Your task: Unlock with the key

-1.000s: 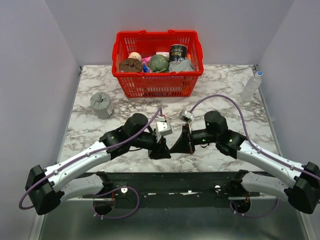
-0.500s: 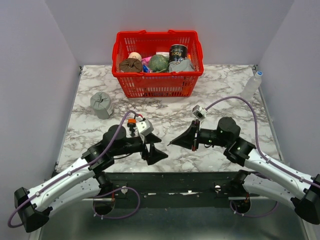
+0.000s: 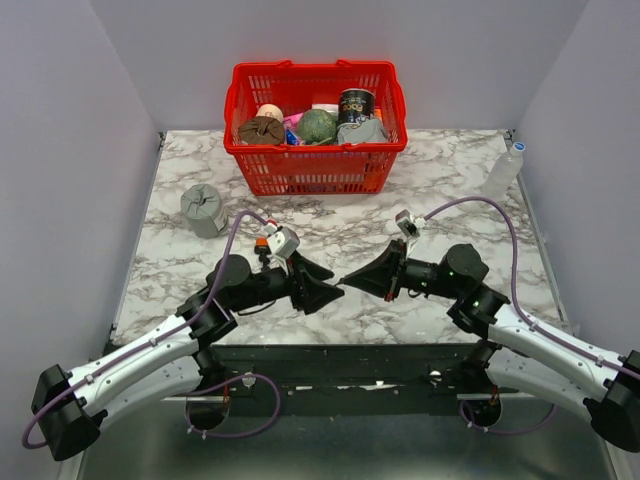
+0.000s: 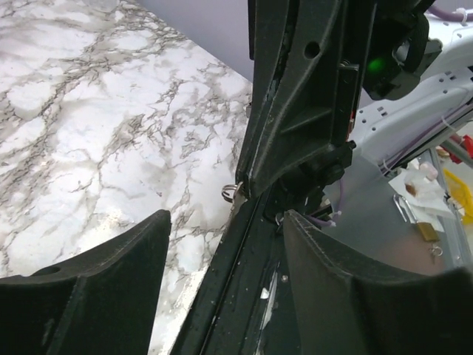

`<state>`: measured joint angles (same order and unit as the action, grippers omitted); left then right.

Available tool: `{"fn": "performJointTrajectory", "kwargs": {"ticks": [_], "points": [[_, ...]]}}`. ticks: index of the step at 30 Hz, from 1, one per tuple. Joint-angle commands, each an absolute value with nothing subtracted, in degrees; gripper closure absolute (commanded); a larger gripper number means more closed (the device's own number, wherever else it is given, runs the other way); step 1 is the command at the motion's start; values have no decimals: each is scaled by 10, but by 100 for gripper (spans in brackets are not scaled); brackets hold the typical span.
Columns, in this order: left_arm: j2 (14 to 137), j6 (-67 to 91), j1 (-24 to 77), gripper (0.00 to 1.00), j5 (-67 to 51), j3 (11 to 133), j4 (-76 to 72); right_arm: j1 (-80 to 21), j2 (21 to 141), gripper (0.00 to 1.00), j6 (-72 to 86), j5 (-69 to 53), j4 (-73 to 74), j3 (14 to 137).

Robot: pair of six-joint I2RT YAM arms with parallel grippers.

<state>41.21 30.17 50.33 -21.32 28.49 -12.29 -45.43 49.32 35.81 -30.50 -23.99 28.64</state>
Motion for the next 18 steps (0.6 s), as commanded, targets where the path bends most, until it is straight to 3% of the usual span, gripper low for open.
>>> {"fn": "performJointTrajectory", "kwargs": {"ticks": [1, 5, 7, 10, 15, 18], "points": [[421, 316, 503, 35, -221, 283, -188, -456, 471, 99, 371, -279, -284, 275], [425, 326, 503, 36, -221, 275, -199, -457, 466, 99, 371, -278, -281, 272], [426, 330, 503, 51, -226, 271, -208, -457, 468, 99, 372, -279, -282, 273], [428, 333, 503, 64, -227, 269, -211, -457, 468, 99, 373, -279, -283, 272], [435, 333, 503, 71, -235, 270, -213, -456, 464, 99, 375, -270, -284, 271], [441, 332, 503, 90, -249, 272, -214, -457, 462, 99, 374, -267, -282, 270]]}}
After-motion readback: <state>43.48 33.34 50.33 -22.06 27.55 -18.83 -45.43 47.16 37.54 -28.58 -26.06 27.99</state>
